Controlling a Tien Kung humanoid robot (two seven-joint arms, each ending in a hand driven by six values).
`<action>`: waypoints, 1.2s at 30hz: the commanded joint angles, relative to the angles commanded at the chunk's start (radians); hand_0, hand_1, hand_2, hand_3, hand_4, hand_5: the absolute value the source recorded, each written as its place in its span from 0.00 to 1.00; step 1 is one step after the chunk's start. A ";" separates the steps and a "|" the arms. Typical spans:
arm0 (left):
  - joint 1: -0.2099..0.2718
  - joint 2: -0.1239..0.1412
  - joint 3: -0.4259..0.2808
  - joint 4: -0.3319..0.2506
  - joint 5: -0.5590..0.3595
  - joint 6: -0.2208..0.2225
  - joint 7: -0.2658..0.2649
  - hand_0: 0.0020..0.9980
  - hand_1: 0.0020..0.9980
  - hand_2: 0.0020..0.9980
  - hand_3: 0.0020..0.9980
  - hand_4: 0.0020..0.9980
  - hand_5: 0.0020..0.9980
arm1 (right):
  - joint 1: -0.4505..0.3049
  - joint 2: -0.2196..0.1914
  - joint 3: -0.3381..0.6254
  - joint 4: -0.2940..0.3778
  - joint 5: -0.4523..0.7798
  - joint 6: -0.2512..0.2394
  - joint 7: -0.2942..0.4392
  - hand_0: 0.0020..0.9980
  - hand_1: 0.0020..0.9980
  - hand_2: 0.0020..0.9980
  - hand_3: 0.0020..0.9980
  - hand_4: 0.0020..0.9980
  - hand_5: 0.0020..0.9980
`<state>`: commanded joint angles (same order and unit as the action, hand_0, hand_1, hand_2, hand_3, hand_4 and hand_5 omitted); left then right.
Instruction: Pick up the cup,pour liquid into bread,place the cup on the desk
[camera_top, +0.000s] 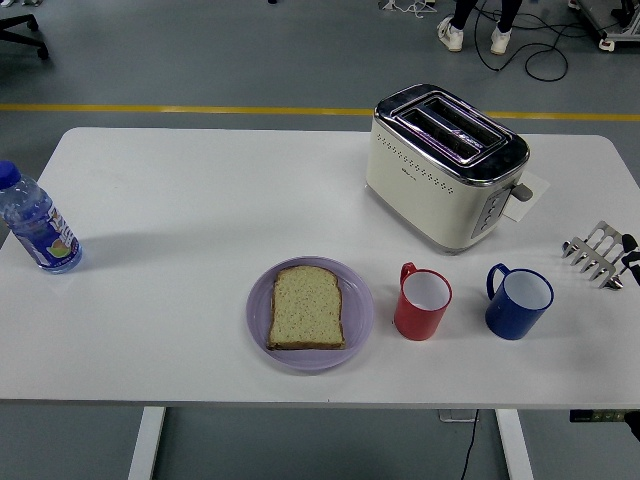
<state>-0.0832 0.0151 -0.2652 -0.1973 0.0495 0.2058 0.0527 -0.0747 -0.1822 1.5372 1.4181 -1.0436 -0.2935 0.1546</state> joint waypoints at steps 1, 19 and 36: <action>0.000 0.000 0.000 0.000 0.000 0.000 0.000 0.63 0.64 0.65 0.51 0.24 0.85 | -0.004 -0.003 -0.005 0.002 -0.026 -0.003 0.003 0.93 0.87 0.94 0.96 0.92 0.16; -0.002 0.002 0.004 0.000 0.003 0.000 0.001 0.63 0.64 0.65 0.50 0.24 0.86 | -0.082 -0.043 -0.176 -0.034 -0.161 -0.099 0.123 1.00 0.94 0.99 1.00 0.97 0.10; -0.001 0.000 0.002 0.000 -0.001 0.000 0.001 0.63 0.64 0.65 0.51 0.24 0.85 | -0.027 -0.010 -0.304 -0.143 -0.130 -0.135 0.178 1.00 0.93 1.00 1.00 0.98 0.10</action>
<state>-0.0838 0.0152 -0.2632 -0.1974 0.0484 0.2057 0.0532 -0.1013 -0.1918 1.2335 1.2748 -1.1732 -0.4280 0.3324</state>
